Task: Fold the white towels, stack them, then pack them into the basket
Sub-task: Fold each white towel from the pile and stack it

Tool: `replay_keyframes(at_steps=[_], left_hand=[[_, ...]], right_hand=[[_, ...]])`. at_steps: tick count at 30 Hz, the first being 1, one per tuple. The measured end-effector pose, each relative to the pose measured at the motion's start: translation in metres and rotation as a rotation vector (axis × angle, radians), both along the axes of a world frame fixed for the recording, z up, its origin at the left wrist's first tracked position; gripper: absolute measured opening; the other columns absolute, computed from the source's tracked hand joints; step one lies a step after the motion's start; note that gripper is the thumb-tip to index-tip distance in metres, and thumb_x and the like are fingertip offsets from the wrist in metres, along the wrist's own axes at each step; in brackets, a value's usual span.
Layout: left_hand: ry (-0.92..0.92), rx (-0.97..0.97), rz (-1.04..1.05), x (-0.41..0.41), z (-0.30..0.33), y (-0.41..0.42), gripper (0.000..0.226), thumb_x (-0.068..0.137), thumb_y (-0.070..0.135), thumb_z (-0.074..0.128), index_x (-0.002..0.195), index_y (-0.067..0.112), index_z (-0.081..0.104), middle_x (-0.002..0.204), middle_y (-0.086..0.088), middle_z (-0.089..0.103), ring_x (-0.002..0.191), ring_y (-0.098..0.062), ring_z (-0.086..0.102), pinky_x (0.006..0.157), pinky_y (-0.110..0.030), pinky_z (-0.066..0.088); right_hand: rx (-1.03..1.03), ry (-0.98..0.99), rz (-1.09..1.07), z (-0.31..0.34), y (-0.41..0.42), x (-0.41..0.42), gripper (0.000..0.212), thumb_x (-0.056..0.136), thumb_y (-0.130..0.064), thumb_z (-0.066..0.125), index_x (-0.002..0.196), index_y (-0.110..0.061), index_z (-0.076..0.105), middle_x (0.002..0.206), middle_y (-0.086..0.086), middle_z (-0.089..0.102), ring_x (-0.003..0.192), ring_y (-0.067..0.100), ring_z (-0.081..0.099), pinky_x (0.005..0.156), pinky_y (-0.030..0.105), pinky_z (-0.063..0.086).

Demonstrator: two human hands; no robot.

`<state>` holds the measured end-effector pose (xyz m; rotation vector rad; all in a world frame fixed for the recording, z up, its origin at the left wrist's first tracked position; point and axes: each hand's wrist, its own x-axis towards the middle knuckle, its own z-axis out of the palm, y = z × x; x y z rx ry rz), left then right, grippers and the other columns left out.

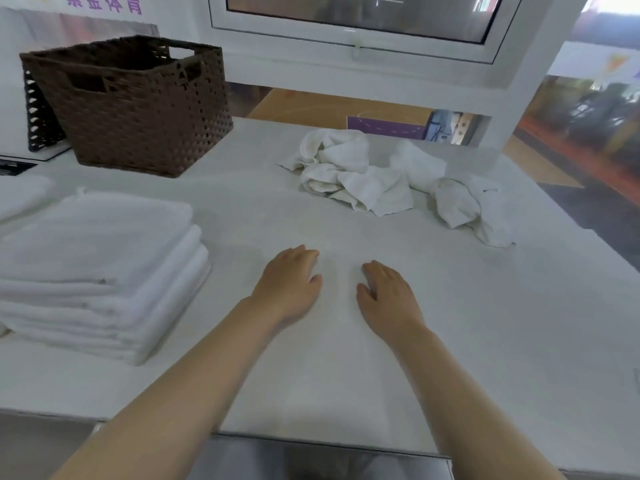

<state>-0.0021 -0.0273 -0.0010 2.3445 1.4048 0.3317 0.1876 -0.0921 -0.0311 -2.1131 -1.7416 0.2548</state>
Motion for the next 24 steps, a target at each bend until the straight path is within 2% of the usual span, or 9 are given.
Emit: replay_keyframes(at_steps=[3,8,10,12,17,20,24], left_hand=[[0.008,0.052,-0.018,0.008,-0.014,0.008,0.046,0.098,0.028,0.046,0.141,0.010,0.044,0.149,-0.013,0.041,0.139,-0.029,0.036,0.111,-0.035,0.027],[0.022,0.117,-0.046,0.016,-0.027,0.035,0.049,0.101,0.035,0.040,0.148,0.022,0.039,0.161,-0.002,0.026,0.148,-0.019,0.019,0.119,-0.031,0.014],[0.019,0.118,-0.056,0.017,-0.030,0.044,0.050,0.101,0.038,0.038,0.149,0.026,0.036,0.162,0.003,0.023,0.149,-0.017,0.015,0.119,-0.031,0.012],[0.009,0.110,-0.058,0.017,-0.033,0.049,0.050,0.101,0.040,0.038,0.150,0.029,0.034,0.162,0.007,0.020,0.150,-0.014,0.013,0.120,-0.030,0.010],[-0.018,0.127,-0.062,0.018,-0.038,0.056,0.052,0.098,0.046,0.033,0.148,0.033,0.038,0.161,0.011,0.024,0.148,-0.010,0.015,0.118,-0.026,0.008],[-0.033,0.148,-0.055,0.019,-0.039,0.061,0.069,0.084,0.055,0.016,0.144,0.036,0.043,0.158,0.014,0.029,0.146,-0.007,0.020,0.115,-0.021,0.007],[-0.064,0.141,-0.037,0.019,-0.041,0.062,0.068,0.083,0.055,0.016,0.144,0.038,0.042,0.157,0.019,0.026,0.145,-0.002,0.016,0.110,-0.014,0.000]], right_hand=[[0.006,0.002,-0.036,-0.004,0.012,0.012,0.048,0.100,-0.031,0.043,0.145,-0.016,0.042,0.155,0.002,0.039,0.143,0.020,0.031,0.118,0.033,0.023],[0.011,-0.021,-0.041,-0.007,0.042,0.025,0.038,0.097,-0.031,0.041,0.131,-0.016,0.048,0.145,0.005,0.048,0.137,0.023,0.037,0.113,0.037,0.032],[0.019,-0.014,-0.057,-0.006,0.056,0.031,0.040,0.097,-0.029,0.043,0.134,-0.015,0.048,0.144,0.004,0.049,0.135,0.023,0.039,0.112,0.035,0.032],[0.042,0.013,-0.129,-0.003,0.072,0.040,0.043,0.097,-0.026,0.046,0.138,-0.014,0.046,0.143,0.005,0.050,0.133,0.024,0.041,0.109,0.033,0.031],[0.117,0.011,-0.334,-0.001,0.117,0.058,0.043,0.094,-0.020,0.048,0.136,-0.012,0.048,0.134,0.008,0.056,0.122,0.029,0.047,0.100,0.038,0.034],[0.099,-0.007,-0.345,-0.005,0.146,0.068,0.049,0.095,-0.027,0.047,0.141,-0.012,0.044,0.138,0.009,0.054,0.125,0.031,0.046,0.105,0.042,0.034],[0.109,-0.060,-0.409,-0.012,0.172,0.085,0.047,0.094,-0.040,0.047,0.132,-0.013,0.049,0.131,0.007,0.057,0.120,0.031,0.049,0.099,0.042,0.036]])
